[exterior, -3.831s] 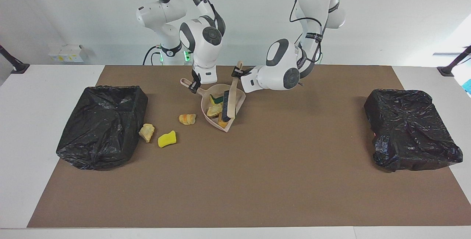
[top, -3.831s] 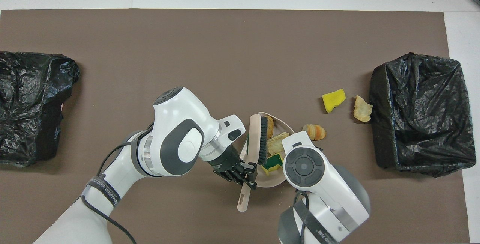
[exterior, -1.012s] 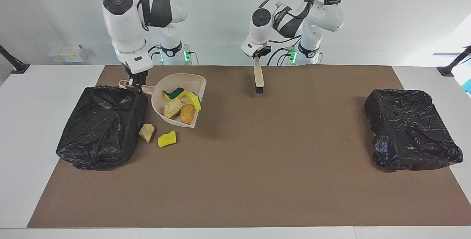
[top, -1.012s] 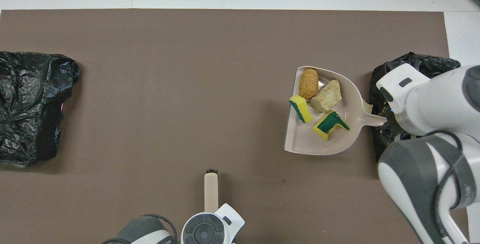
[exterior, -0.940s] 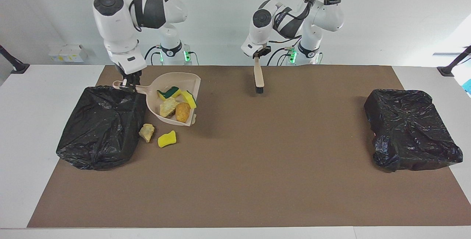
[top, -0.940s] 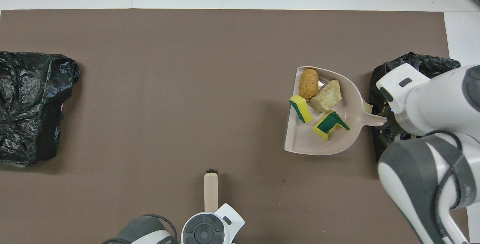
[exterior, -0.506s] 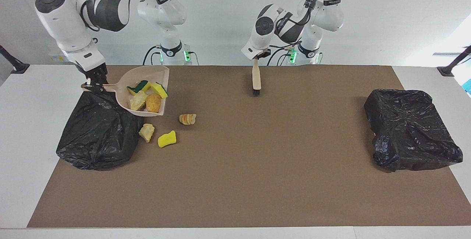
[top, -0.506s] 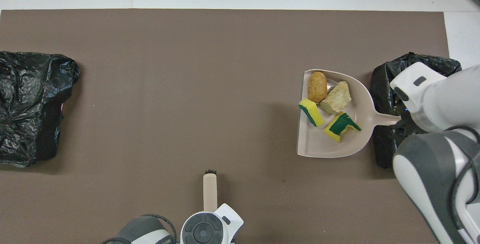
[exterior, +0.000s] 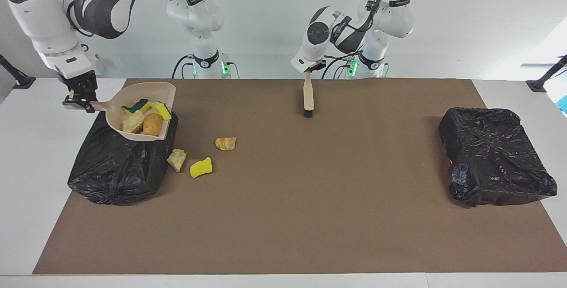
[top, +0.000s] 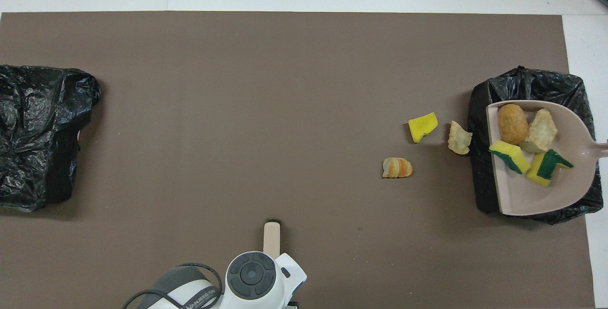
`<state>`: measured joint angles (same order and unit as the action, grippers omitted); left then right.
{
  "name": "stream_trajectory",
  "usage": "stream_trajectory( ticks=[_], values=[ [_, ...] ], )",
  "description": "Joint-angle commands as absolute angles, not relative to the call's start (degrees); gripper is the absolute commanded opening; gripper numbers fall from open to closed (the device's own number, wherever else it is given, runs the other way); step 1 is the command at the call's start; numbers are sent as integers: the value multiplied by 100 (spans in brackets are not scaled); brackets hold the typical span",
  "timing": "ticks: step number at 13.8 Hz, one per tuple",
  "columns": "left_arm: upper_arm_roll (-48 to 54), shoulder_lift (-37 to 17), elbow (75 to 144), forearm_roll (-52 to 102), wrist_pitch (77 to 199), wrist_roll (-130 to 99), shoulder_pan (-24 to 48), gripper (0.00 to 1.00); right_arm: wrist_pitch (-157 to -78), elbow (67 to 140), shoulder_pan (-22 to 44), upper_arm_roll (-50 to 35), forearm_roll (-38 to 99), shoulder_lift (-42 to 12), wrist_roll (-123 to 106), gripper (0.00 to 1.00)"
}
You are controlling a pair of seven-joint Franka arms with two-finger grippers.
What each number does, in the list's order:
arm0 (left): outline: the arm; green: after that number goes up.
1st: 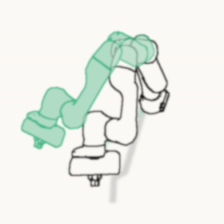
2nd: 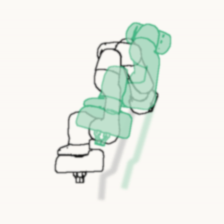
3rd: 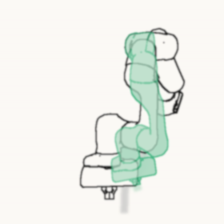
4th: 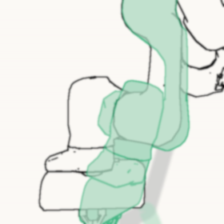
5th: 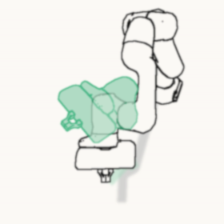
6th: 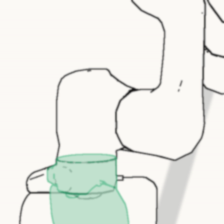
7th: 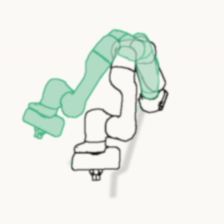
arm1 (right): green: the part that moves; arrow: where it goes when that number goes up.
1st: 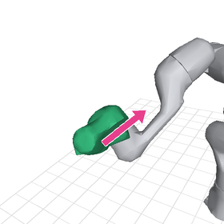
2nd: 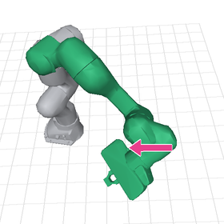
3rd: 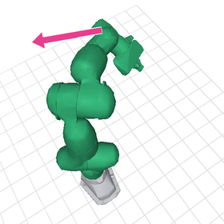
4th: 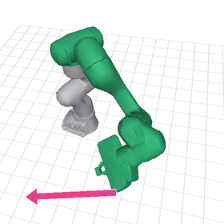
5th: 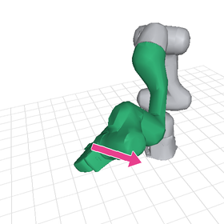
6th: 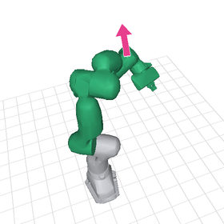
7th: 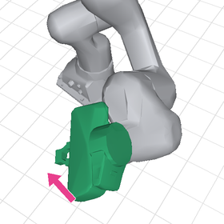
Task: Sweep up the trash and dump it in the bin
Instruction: 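Carry the loaded dustpan with the right gripper over the far bin, then tip the dustpan into the bin with the right gripper while the left gripper withdraws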
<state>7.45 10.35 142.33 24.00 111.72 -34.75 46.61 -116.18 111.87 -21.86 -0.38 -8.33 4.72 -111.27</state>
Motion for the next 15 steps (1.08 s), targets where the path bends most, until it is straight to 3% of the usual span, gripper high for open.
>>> stream_trajectory(
  ticks=[1, 5, 8, 10, 15],
  values=[
    [773, 1072, 14309, 2479, 11259, -3445, 4579, 42, -11733, 10907, -2312, 61, -1229, 316, -11207, 0],
    [738, 1037, 14064, 2479, 11031, -3437, 4466, 54, -11953, 10995, -2417, 88, -2405, 325, -10462, 0],
    [730, 1037, 13852, 2470, 10408, -3322, 3589, 76, -11892, 11004, -2400, 79, -3022, 334, -9846, 0],
    [729, 1046, 13677, 2452, 10074, -3357, 3096, 100, -11804, 11004, -2338, 70, -3521, 343, -9223, 0],
    [721, 993, 13369, 2207, 9520, -3331, 1971, 100, -11418, 11039, -2075, 35, -4490, 396, -8017, 0]
  ],
)
